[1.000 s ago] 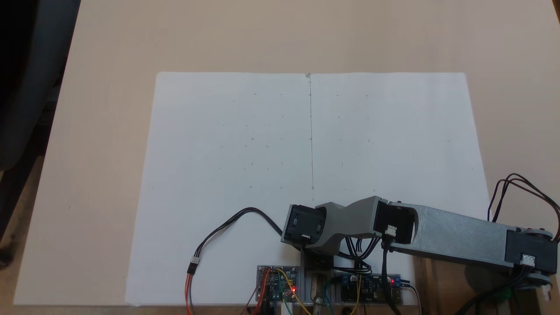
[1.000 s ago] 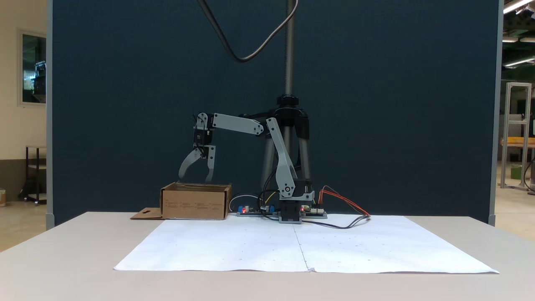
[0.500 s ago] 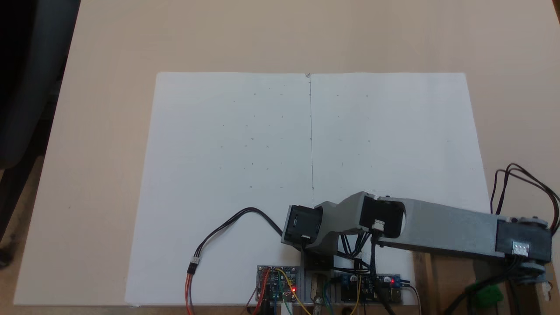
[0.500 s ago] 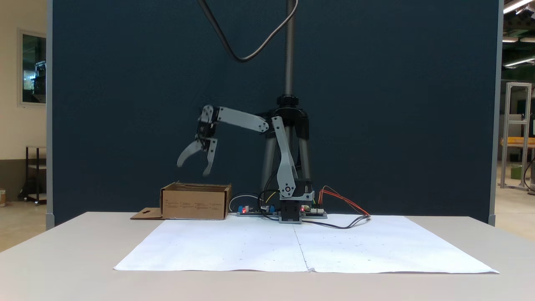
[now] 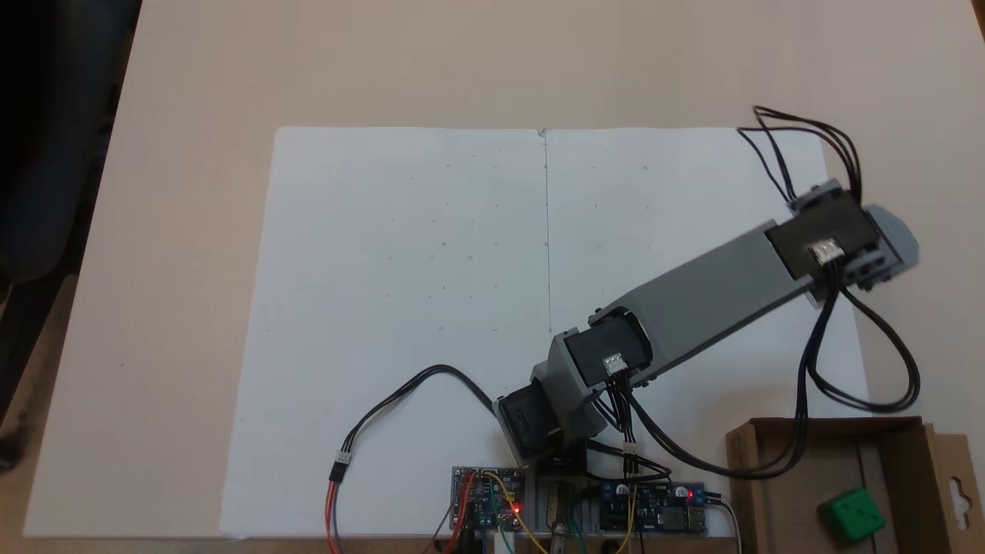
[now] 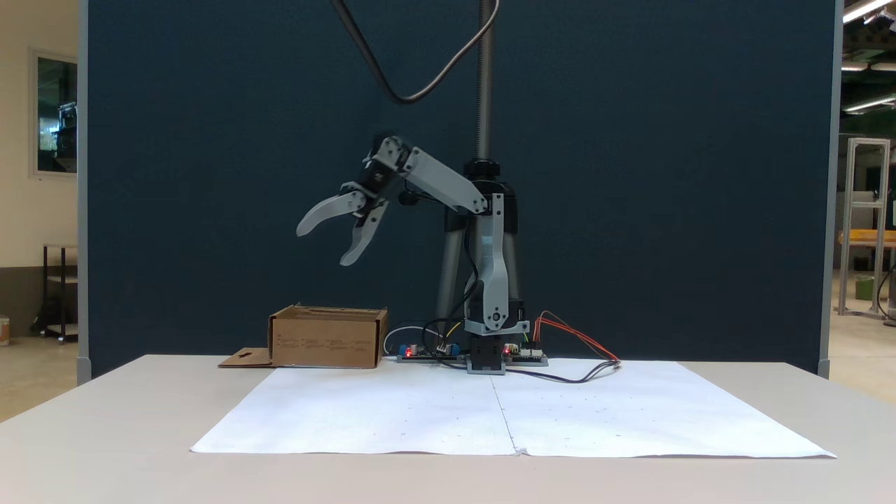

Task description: Grasp a green dice and put it in the bin.

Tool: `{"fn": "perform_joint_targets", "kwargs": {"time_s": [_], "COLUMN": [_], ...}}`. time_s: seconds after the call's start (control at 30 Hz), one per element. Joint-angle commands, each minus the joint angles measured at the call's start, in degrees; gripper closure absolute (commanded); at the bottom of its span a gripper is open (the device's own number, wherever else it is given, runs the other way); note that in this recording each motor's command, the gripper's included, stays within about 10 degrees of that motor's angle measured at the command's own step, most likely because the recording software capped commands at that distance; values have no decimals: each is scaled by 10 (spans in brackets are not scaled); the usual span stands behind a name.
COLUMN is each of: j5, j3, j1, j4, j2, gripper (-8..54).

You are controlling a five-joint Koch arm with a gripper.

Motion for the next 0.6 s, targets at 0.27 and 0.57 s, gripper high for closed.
{"fn": "perform_joint_targets", "kwargs": {"time_s": [0.27,0.57], "j5": [61,76], "j3": [-10,-8], "j1": [-337,-534], "j4": [-5,-39], "j2": [29,17], "gripper": [22,19]}}
